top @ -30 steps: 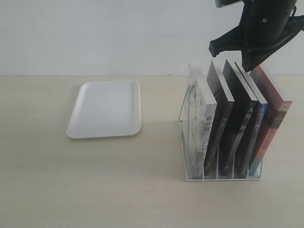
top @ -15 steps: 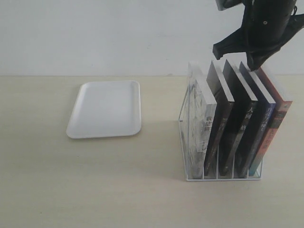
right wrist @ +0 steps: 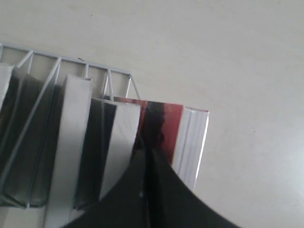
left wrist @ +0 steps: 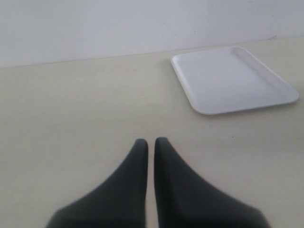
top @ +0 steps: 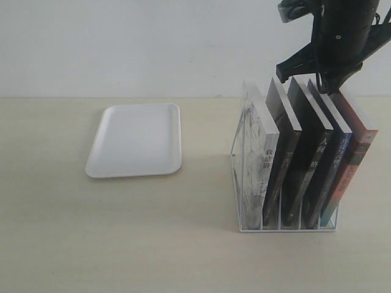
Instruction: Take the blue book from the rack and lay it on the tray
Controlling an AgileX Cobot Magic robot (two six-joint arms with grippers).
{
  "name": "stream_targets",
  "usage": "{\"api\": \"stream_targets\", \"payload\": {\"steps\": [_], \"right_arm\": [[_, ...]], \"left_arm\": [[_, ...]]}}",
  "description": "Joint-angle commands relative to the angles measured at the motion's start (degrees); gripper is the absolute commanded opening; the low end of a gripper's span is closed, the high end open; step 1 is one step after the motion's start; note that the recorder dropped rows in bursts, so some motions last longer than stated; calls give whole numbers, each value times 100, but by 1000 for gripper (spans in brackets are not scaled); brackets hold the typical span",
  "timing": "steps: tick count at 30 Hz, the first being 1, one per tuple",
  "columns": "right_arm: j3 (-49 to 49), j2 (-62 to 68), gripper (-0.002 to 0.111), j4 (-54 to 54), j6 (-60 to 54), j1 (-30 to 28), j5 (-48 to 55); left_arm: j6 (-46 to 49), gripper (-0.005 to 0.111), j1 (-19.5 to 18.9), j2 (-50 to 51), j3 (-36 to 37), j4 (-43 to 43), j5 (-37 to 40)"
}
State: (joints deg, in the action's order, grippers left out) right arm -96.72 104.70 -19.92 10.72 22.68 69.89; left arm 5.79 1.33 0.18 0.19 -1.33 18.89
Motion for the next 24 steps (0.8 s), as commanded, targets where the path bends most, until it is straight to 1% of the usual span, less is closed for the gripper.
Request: {"api": "stream_targets", "payload": {"steps": [1,6,7,9,10,13,15,16,19,21,22,24], "right_arm": [[8,-355,0,33,6,-46,7],[8,-647,0,431,-223,-46,7],[8,-658,2,483,-262,-46,7],[8,-658,11,571,-328,-46,7],[8,-658,21,622,-342,-46,7],[8,-658,39,684,-349,-46,7],[8,-646,39,684,-317,-46,7],[8,-632,37,684,-317,-46,7],[8,-562,25,684,-305,-46,7],[8,-514,20,684,-305,-46,7],[8,-474,19,684,-289,-46,7],[8,-428,19,684,-254,-46,7]], "left_arm": [[22,5,-11,-18,-19,-14,-89],[22,5,-11,-18,-19,-14,-89],[22,5,-11,-18,-19,-14,-89],[22,5,-11,-18,-19,-14,-89],[22,5,-11,-18,-19,-14,-89],[22,5,-11,-18,-19,-14,-89],[22,5,-11,-18,-19,-14,-89],[22,5,-11,-18,-19,-14,-89],[22,5,-11,-18,-19,-14,-89],[22,5,-11,-18,-19,-14,-89],[22,5,-11,-18,-19,-14,-89],[22,5,-11,-18,-19,-14,-89]]}}
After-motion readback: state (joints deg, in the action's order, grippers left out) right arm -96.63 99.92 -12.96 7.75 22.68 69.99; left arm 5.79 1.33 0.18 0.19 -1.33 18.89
